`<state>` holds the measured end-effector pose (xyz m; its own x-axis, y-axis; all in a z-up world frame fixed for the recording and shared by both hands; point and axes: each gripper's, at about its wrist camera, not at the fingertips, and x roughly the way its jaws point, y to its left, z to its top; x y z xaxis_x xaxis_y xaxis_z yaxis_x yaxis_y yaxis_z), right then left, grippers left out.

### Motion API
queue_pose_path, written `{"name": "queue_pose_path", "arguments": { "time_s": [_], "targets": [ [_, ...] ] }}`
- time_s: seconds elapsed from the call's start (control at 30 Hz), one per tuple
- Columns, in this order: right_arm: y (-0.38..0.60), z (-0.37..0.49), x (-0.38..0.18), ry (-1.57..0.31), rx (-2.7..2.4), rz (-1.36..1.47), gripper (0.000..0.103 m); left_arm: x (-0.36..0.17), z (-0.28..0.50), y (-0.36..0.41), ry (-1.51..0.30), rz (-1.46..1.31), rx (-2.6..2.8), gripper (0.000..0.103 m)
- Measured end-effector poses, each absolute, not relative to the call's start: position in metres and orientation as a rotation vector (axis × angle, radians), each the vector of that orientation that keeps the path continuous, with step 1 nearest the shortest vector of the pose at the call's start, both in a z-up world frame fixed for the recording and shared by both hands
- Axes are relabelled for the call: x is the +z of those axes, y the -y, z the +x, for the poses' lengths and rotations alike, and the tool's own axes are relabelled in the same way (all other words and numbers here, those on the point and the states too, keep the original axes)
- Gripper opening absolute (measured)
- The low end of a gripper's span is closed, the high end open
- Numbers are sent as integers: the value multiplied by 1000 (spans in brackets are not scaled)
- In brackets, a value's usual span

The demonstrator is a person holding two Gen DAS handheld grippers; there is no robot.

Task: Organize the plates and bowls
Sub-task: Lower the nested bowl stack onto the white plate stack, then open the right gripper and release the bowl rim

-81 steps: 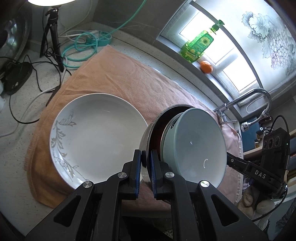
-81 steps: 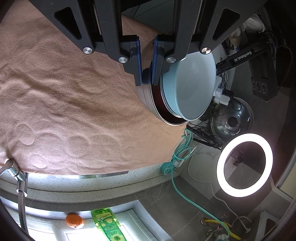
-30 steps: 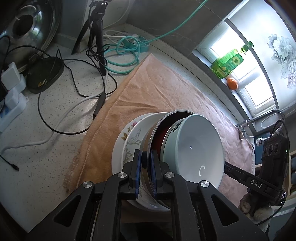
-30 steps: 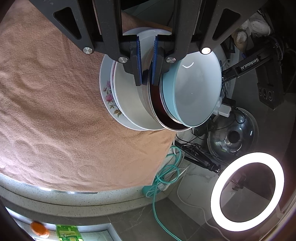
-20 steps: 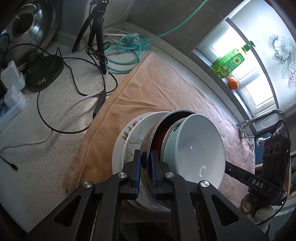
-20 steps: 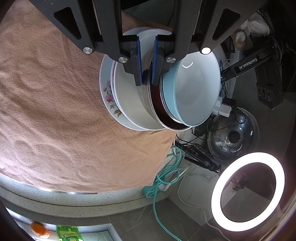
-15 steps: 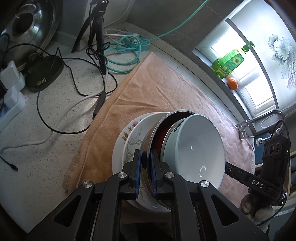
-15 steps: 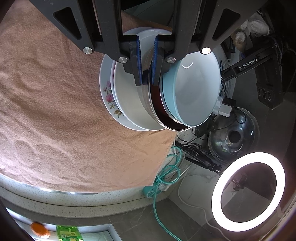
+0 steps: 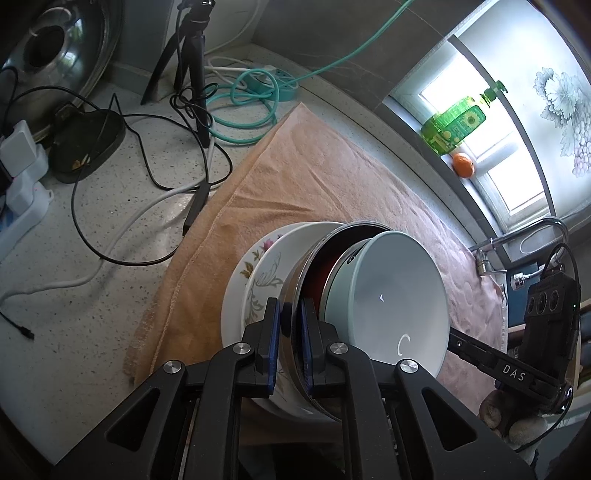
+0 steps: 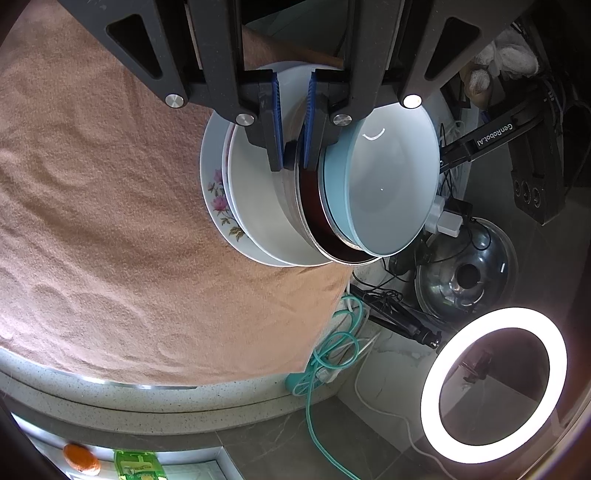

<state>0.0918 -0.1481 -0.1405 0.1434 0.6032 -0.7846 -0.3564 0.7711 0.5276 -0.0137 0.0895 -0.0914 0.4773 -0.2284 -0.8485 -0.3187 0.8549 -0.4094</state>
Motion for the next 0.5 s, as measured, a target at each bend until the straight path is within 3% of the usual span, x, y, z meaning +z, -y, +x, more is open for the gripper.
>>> {"name": "queue_pose_path", "arguments": {
  "time_s": [0.5],
  "targets": [
    [164, 83, -125, -1184, 682, 262, 11, -80, -24, -94, -1043, -558, 81, 10]
  ]
}}
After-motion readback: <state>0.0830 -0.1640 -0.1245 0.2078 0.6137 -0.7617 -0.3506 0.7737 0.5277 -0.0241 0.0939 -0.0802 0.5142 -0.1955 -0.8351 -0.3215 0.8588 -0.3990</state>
